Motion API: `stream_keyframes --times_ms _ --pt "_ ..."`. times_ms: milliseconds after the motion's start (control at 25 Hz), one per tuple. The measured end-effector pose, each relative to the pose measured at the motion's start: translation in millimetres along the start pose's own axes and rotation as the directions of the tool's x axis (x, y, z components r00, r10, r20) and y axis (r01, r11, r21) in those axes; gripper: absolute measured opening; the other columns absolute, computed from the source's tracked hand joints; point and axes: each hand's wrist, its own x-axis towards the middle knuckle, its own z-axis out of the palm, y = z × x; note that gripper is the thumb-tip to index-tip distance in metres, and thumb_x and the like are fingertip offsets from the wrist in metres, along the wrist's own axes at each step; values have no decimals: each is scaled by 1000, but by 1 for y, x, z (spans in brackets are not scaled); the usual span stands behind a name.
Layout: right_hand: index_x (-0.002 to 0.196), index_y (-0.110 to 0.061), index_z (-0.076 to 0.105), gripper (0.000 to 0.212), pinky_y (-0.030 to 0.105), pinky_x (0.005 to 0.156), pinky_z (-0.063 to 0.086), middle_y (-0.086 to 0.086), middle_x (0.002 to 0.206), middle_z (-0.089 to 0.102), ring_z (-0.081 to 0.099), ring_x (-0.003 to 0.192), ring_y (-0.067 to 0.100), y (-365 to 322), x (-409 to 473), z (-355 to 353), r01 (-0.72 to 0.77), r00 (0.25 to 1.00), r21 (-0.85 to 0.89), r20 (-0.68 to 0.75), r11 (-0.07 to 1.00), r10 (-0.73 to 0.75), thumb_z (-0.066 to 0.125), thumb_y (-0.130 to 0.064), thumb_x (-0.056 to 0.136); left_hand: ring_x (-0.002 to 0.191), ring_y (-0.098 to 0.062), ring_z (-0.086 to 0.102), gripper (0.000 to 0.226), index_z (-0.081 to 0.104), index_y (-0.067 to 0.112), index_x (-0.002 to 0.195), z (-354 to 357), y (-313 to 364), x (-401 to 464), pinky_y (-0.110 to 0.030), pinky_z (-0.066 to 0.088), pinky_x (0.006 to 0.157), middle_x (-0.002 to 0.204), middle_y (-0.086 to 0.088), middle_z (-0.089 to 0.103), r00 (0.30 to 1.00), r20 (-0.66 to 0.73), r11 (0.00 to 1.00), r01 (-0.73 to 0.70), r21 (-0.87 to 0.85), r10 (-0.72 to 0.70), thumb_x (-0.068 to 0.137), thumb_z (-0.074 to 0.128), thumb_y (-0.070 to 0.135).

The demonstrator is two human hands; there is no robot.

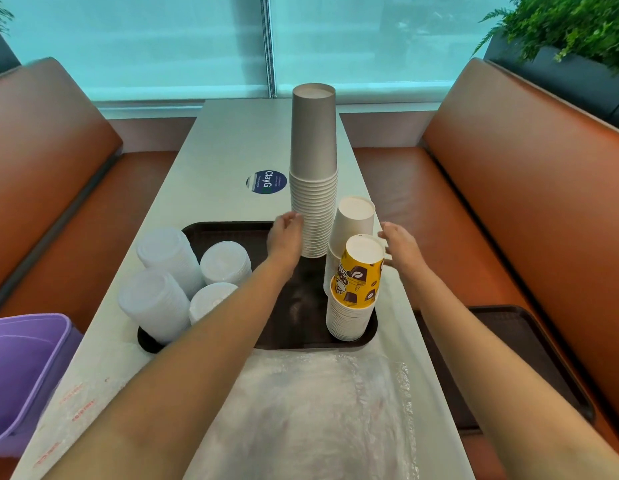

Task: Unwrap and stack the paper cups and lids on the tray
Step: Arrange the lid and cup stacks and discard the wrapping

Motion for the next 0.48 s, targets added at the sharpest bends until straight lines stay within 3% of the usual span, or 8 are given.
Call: stream_keyframes --times_ms 160,320,400,480 --pt "133 -11 46 37 33 79 43 12 129 52 48 101 19 -49 19 8 137 990 -41 25 990 -136 49 -21 97 124 -21 45 47 42 23 135 -10 48 27 -30 37 100 137 -3 46 938 -103 942 -322 91 330 92 57 33" --pt "138 -18 41 57 20 72 44 4 128 46 49 104 16 -105 37 29 301 937 -118 223 946 -270 66 -12 87 138 -17 29 72 26 28 146 -11 101 46 -32 27 109 151 -1 28 759 -26 746 -632 212 650 86 66 35" --pt "143 -23 32 78 25 88 44 1 131 40 46 111 17 -123 45 42 367 886 -239 385 899 -259 74 -12 79 138 -12 26 85 19 29 148 -6 121 53 -24 26 107 153 2 25 700 85 657 -700 280 709 81 72 35" --pt "144 -23 28 87 33 100 43 1 134 44 49 117 19 -130 52 55 397 853 -284 465 873 -237 78 -12 75 130 -8 35 96 17 34 147 2 131 58 -20 31 102 150 3 31 699 194 635 -709 307 688 74 78 32"
